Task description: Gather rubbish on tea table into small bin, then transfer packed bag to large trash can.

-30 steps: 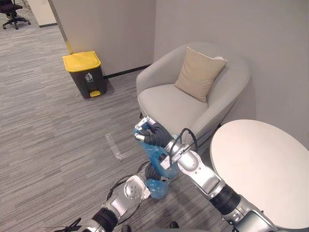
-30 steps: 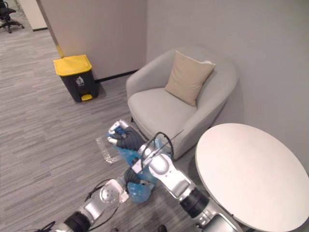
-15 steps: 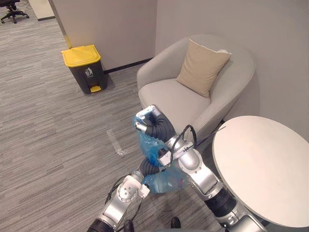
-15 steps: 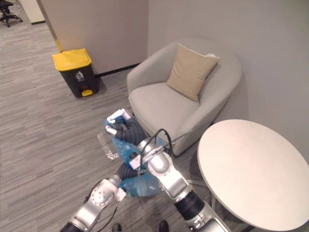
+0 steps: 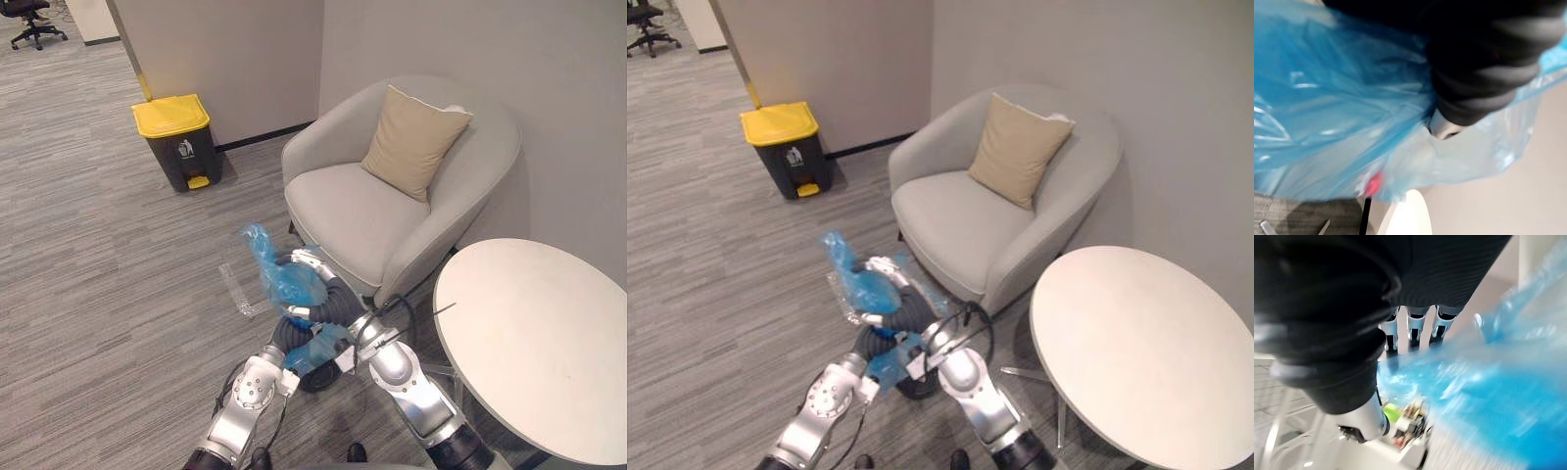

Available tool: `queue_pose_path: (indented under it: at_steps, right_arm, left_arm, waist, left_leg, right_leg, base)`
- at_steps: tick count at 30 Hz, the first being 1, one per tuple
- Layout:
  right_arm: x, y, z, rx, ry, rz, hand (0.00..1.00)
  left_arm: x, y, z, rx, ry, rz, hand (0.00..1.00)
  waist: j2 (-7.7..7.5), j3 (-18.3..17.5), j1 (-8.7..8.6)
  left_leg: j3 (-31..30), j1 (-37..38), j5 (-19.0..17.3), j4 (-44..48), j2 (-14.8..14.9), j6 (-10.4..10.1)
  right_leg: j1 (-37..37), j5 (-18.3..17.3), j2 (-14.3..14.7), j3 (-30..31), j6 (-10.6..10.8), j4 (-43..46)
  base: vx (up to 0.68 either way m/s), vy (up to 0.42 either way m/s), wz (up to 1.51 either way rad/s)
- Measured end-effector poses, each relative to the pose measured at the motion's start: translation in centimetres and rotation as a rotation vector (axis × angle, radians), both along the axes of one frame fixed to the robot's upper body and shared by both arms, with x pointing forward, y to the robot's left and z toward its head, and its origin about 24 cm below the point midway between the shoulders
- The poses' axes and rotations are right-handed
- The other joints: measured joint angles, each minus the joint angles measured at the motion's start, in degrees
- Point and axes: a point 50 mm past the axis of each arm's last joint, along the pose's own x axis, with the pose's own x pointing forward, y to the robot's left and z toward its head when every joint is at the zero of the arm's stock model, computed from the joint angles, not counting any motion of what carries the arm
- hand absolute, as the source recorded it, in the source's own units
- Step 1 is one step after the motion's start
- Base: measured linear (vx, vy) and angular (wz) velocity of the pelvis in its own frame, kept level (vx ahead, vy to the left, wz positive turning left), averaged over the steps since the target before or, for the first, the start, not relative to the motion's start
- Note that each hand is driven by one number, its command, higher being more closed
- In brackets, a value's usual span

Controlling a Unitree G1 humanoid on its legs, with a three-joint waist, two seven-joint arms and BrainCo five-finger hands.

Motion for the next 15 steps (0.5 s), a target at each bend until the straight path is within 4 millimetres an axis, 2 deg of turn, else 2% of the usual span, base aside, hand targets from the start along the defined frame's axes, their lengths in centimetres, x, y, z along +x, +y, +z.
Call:
queue_pose_path:
  at_steps: [3, 4, 6, 8, 12, 15]
  right_arm:
    - [0.1, -2.1, 0.5, -0.071, -0.099, -0.101, 0.0]
    - [0.2, -2.6, 0.7, -0.093, -0.129, -0.128, 0.0]
    - [0.2, -3.5, 0.4, -0.116, -0.139, -0.174, 0.0]
    - [-0.1, -4.5, -0.3, -0.126, -0.114, -0.22, 0.0]
    - [-0.8, -7.1, -2.4, -0.107, -0.008, -0.368, 0.0]
    - [-0.8, -9.0, -5.7, -0.058, 0.176, -0.478, 0.0]
  left_arm:
    - [-0.4, 1.2, -2.2, 0.028, 0.076, 0.065, 1.0]
    - [-0.6, 1.6, -3.6, 0.06, 0.136, 0.081, 1.0]
    - [-1.1, 2.1, -4.6, 0.081, 0.186, 0.093, 1.0]
    - [-1.1, 2.2, -4.4, 0.083, 0.18, 0.124, 1.0]
    - [-1.6, 4.0, -3.2, 0.043, 0.129, 0.239, 1.0]
    - [-2.0, 5.2, -3.6, 0.051, 0.153, 0.288, 1.0]
  waist:
    - [-0.08, -0.04, -0.11]
    - [-0.17, -0.1, -0.12]
    - [-0.44, -0.06, -0.24]
    - [-0.66, -0.09, -0.13]
    - [-0.71, -0.12, -0.18]
    - [-0.7, -0.12, -0.28]
  left_leg:
    - [-0.17, -0.06, 0.0, 0.0, 0.06, 0.0]
    - [-0.17, -0.06, 0.0, 0.0, 0.1, 0.0]
    - [-0.17, -0.15, 0.0, 0.01, 0.18, -0.01]
    - [-0.18, -0.29, 0.0, 0.01, 0.19, -0.01]
    - [-0.15, -0.42, -0.04, 0.02, 0.16, 0.0]
    - [-0.19, -0.4, -0.04, 0.02, 0.18, -0.01]
  right_leg:
    - [0.09, -0.02, -0.01, 0.0, 0.04, -0.2]
    - [0.1, -0.01, 0.02, 0.04, 0.02, -0.26]
    - [0.1, 0.1, 0.1, 0.06, -0.13, -0.45]
    - [0.1, 0.2, 0.12, 0.05, -0.23, -0.69]
    - [0.11, 0.2, 0.13, 0.05, -0.23, -0.99]
    - [0.14, 0.24, 0.24, -0.03, -0.29, -1.01]
  base:
    - [0.0, -0.002, 0.02]
    - [0.0, 0.0, 0.0]
    - [0.0, 0.0, 0.0]
    - [0.0, 0.0, 0.0]
    - [0.0, 0.0, 0.0]
    - [0.0, 0.0, 0.0]
